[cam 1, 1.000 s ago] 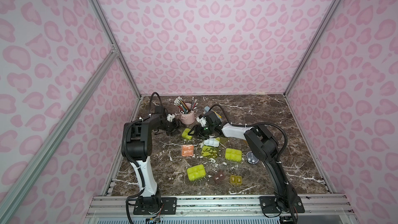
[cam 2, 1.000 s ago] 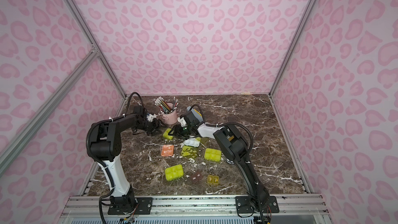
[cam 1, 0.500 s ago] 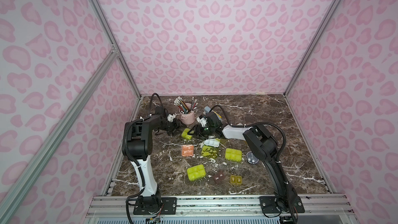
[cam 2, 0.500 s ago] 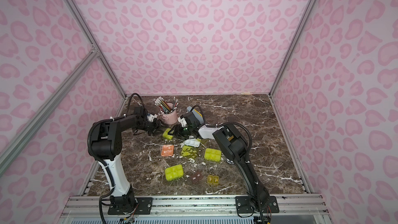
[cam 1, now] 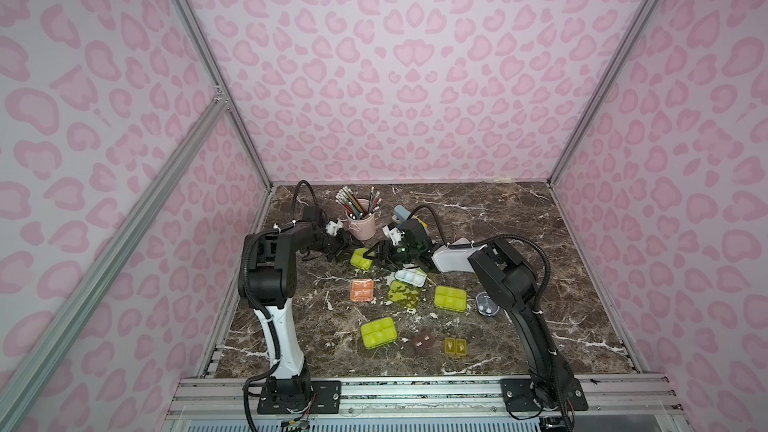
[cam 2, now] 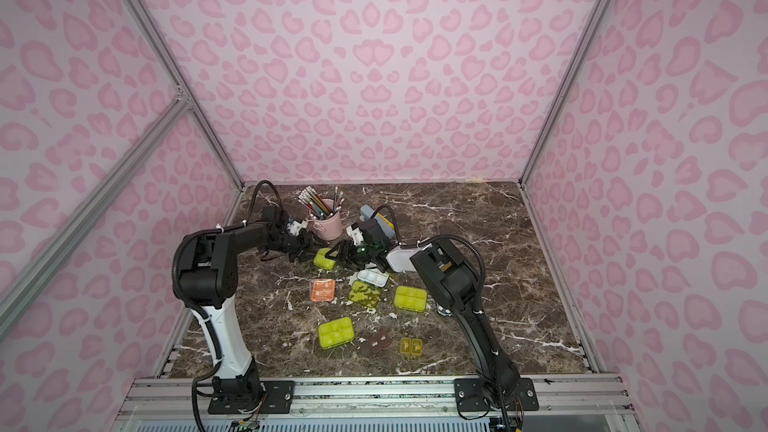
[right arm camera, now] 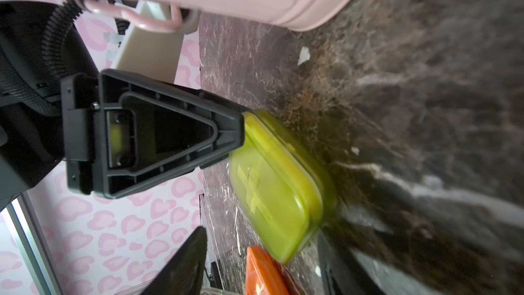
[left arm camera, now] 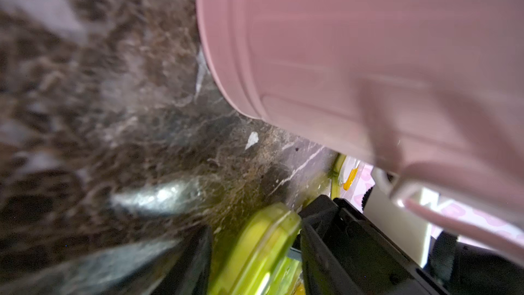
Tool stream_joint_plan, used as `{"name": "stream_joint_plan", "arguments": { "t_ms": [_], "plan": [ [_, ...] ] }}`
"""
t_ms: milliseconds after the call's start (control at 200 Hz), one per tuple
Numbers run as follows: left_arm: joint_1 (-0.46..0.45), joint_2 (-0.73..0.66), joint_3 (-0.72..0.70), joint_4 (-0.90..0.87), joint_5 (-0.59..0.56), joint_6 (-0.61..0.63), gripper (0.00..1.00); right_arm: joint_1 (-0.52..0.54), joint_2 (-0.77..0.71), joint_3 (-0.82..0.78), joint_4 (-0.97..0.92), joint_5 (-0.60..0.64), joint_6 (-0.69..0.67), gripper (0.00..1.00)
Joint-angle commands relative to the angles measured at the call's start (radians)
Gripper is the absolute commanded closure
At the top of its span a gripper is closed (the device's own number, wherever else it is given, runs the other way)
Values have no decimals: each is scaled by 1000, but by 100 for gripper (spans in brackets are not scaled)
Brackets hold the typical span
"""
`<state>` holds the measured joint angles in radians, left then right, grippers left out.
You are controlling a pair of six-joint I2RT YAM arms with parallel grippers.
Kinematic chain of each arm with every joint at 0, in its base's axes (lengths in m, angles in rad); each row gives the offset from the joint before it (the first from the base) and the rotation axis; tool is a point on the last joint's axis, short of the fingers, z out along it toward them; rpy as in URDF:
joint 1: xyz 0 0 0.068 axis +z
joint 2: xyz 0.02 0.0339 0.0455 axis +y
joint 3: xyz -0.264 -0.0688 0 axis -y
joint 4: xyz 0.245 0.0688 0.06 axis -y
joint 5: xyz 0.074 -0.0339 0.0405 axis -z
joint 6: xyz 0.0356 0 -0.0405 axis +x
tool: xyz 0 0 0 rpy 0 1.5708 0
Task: Close pillboxes
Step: Close the lid on the pillbox.
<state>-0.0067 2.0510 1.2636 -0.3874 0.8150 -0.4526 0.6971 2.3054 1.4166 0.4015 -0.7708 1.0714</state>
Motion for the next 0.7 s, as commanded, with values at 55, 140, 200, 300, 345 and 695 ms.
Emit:
{"name": "stream_joint_plan", "arguments": {
  "t_ms": [55,140,200,300,345,695],
  "plan": [
    [-6,8,-13,-10,25,-21,47,-2,-3,-10,53,10,4,37],
    [-7,1,-19,-23,26,-23,46,-2,-4,-9,35,15,0,37],
    [-6,-9,-20,-34,18,-18,42,-2,-1,-5,15,20,-7,38],
    [-6,-24,-27,-46,10,-10,38,-2,-3,-7,13,21,-8,38],
    [-6,-29,-31,-50,9,-6,38,-2,-4,-9,13,22,-8,38],
    [-6,-76,-74,-72,4,8,37,-2,-11,-4,-28,22,-20,38]
  ]
}}
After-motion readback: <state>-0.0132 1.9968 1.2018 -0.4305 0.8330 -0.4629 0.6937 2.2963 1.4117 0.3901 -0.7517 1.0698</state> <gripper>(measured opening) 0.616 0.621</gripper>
